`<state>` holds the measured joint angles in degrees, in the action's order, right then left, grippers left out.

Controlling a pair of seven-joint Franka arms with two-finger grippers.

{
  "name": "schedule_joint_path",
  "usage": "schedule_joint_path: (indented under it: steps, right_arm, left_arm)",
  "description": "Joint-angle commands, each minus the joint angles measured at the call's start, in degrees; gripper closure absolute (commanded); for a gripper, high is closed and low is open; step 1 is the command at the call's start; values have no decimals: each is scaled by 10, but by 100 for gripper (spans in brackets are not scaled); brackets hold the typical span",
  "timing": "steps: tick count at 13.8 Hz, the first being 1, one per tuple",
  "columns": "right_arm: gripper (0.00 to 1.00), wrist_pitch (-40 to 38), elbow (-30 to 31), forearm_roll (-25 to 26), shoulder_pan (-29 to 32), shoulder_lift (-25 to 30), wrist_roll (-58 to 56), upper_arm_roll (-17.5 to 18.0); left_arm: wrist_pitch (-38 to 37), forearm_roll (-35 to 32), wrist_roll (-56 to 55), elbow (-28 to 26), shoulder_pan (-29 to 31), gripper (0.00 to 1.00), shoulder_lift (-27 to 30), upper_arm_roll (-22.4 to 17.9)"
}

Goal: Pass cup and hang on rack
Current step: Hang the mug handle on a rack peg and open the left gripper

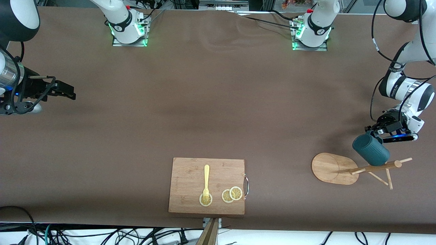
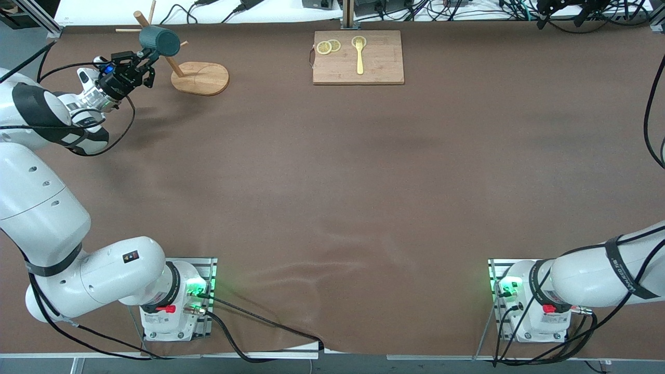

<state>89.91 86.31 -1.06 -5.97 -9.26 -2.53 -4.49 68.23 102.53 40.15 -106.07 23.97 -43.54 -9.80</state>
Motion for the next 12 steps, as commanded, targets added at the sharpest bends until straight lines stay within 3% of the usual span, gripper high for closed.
schedule_joint_path:
  steps: [1, 2, 6, 12]
  right_arm:
    - [0, 1, 2, 3, -1, 8, 2, 2]
    - [0, 1, 2, 3, -1, 8, 2, 2]
    - [0, 1, 2, 3, -1, 8, 2, 2]
    - [0, 1, 2, 3, -1, 8, 2, 2]
  left_arm:
    - [-16, 11, 15, 14, 5, 32, -13, 2]
    - [-20, 6, 28, 13, 5, 0, -11, 1]
    - [-22, -59, 33, 13, 5, 0, 3, 0]
    - [-35, -293, 89, 12, 9, 0, 65, -31]
